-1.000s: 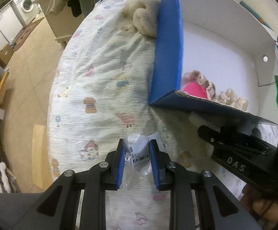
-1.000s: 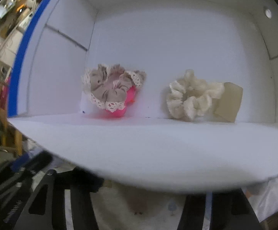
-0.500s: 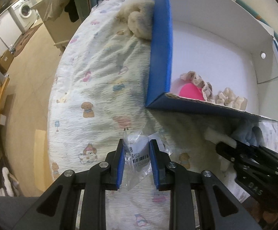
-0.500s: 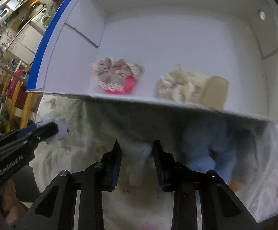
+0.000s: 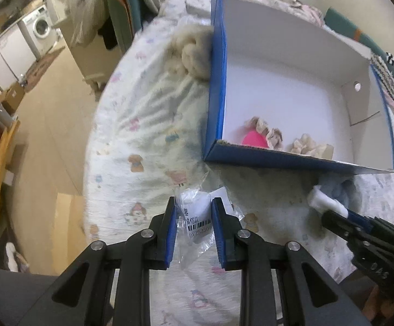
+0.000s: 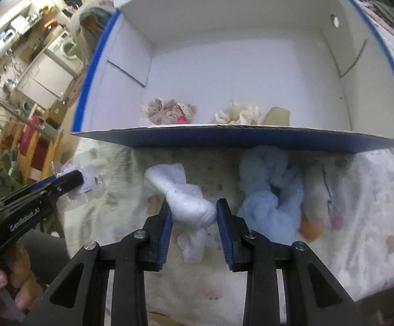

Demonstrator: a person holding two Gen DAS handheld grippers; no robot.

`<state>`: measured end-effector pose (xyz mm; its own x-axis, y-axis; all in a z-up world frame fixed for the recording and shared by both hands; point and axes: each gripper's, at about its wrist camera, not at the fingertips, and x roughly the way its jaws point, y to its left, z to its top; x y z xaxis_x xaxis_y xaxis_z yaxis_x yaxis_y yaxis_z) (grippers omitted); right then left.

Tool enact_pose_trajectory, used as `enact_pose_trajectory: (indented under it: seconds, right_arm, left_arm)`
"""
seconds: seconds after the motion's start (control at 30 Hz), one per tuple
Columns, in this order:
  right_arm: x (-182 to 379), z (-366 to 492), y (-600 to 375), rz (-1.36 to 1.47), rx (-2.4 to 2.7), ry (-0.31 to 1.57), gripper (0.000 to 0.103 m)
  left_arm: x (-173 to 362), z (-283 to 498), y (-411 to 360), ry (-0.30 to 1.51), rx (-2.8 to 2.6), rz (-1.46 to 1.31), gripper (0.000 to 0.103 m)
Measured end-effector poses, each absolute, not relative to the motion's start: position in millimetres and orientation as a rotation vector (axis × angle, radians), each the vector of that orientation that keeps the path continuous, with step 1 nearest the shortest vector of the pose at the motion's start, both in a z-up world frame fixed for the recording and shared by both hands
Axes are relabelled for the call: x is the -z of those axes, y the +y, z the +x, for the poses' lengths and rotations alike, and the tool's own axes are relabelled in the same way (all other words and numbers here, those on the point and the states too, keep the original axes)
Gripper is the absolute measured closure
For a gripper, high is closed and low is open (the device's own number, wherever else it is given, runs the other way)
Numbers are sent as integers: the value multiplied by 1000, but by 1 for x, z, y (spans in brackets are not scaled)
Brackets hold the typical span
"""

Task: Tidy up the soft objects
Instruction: 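Carry the plastic bag and white cloth over the box with both grippers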

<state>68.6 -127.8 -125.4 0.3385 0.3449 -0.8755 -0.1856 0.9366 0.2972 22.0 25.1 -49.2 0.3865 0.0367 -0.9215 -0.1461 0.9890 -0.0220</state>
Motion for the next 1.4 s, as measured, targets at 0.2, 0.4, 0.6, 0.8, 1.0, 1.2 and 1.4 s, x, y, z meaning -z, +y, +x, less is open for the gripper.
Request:
enact_pose_trajectory:
  seconds: [0.2, 0.4, 0.6, 0.8, 1.0, 1.2, 1.4]
  right_arm:
    - [95, 50, -145, 225, -365, 1105, 69]
    - [52, 60, -157, 297, -379, 992, 69]
    - [22, 86, -167, 319, -368, 938, 69]
    - [15, 115, -177, 303, -355, 935, 69]
    - [29, 139, -183, 277, -320, 925, 69]
    - [66, 153, -192, 297, -268, 978, 69]
    - [83, 160, -194, 285, -243, 1017, 69]
  left_arm:
    - [32, 9, 28, 1132, -98, -116, 81]
    - [-8, 15, 20, 1044, -73, -106, 81]
    - [-38, 43, 11, 986, -60, -71, 81]
    - [-45, 78, -4, 984, -44, -47, 81]
    - [-37, 111, -25, 983, -25, -6, 81]
    - [-6, 130, -34, 1011, -6, -13, 81]
    - [22, 141, -39, 1038, 0, -28, 81]
